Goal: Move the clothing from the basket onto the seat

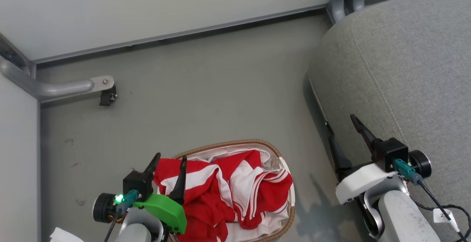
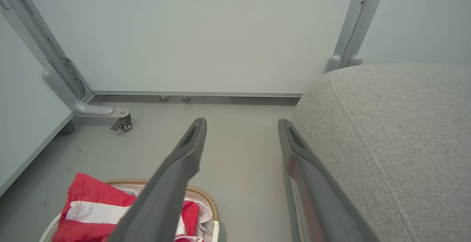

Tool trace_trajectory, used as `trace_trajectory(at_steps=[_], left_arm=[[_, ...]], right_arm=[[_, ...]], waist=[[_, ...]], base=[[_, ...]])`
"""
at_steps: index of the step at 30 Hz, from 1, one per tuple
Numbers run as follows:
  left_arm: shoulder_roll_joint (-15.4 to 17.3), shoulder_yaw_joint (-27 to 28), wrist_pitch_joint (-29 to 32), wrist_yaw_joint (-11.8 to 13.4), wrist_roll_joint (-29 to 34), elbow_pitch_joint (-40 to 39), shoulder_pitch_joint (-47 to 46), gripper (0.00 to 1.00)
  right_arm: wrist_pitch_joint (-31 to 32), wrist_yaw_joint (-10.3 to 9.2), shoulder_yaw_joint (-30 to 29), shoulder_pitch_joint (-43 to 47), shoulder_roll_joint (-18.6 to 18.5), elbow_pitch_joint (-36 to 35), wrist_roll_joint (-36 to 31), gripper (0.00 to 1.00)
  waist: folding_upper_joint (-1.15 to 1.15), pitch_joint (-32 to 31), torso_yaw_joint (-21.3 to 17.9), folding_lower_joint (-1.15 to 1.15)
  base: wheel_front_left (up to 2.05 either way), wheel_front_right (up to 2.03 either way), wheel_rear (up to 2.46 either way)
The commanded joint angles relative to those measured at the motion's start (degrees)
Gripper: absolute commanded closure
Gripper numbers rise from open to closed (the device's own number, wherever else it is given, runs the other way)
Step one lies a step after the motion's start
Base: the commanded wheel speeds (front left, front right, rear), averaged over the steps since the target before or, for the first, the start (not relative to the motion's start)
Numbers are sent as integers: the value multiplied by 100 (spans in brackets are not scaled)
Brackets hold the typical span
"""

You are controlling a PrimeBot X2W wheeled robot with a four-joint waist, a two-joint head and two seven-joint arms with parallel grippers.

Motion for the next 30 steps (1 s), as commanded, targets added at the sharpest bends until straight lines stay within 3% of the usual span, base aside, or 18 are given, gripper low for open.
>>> trace_trajectory(at_steps=[1,17,30], left_arm=[[72,-25,-5,-16,56,36,-189,0],[465,-382,-5,-16,247,843,-1093,0],[873,-1186,-5,-16,591,1940,-1762,0]], right_arm=[[-27,-4,33,-122,-11,-64,50,0],[-27,-4,487,-720,-9,-624,531,0],[-27,-4,716,-838,-8,-808,740,0]], waist=[[0,566,-404,0],[0,1976,-1083,0],[0,2814,-1426,0]], base=[[0,0,0],[0,0,0],[0,0,0]])
